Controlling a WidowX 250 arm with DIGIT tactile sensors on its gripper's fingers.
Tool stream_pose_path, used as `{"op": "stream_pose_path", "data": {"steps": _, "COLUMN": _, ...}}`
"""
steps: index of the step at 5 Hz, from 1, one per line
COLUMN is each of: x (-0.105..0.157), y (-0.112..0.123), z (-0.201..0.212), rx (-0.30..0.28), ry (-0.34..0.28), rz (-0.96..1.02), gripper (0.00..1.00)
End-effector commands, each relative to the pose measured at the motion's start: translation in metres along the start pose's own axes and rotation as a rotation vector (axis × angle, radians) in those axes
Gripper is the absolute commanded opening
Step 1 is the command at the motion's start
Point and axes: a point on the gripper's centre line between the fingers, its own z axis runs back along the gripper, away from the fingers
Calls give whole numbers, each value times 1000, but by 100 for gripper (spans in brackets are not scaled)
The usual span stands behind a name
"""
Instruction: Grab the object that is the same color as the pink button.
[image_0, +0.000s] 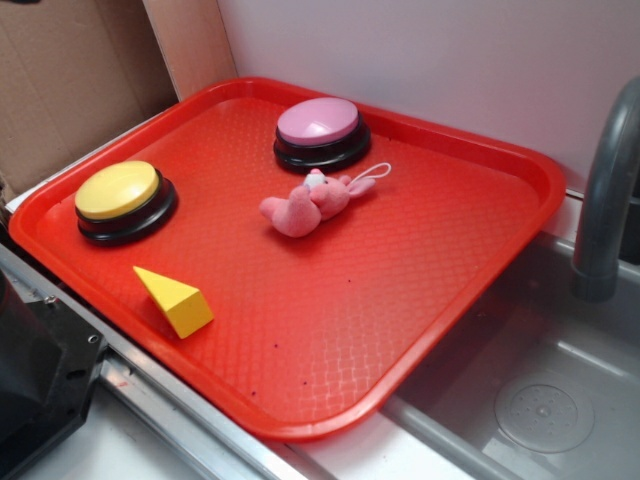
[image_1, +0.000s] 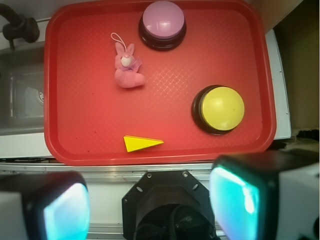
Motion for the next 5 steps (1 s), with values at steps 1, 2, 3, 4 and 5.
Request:
{"op": "stream_pose_path", "data": {"steps": 1, "x": 0, "y": 0, "z": 0, "rx": 0, "ry": 0, "rz": 0, "gripper": 100}}
{"op": "stream_pose_path", "data": {"steps": 2, "x": 19, "y": -9, "z": -23, "rx": -13, "ry": 41, "rz": -20, "gripper": 100}}
{"op": "stream_pose_path", "data": {"steps": 3, "x": 43, "y": -17, "z": -48, "rx": -26, "ry": -49, "rz": 70, "gripper": 100}}
{"op": "stream_pose_path", "data": {"steps": 4, "x": 68, "y": -20, "z": -82, "rx": 13, "ry": -67, "rz": 161, "gripper": 100}}
{"op": "stream_pose_path", "data": {"steps": 5, "x": 90, "y": -16, "z": -113, "rx": 0, "ry": -63, "rz": 207, "gripper": 100}}
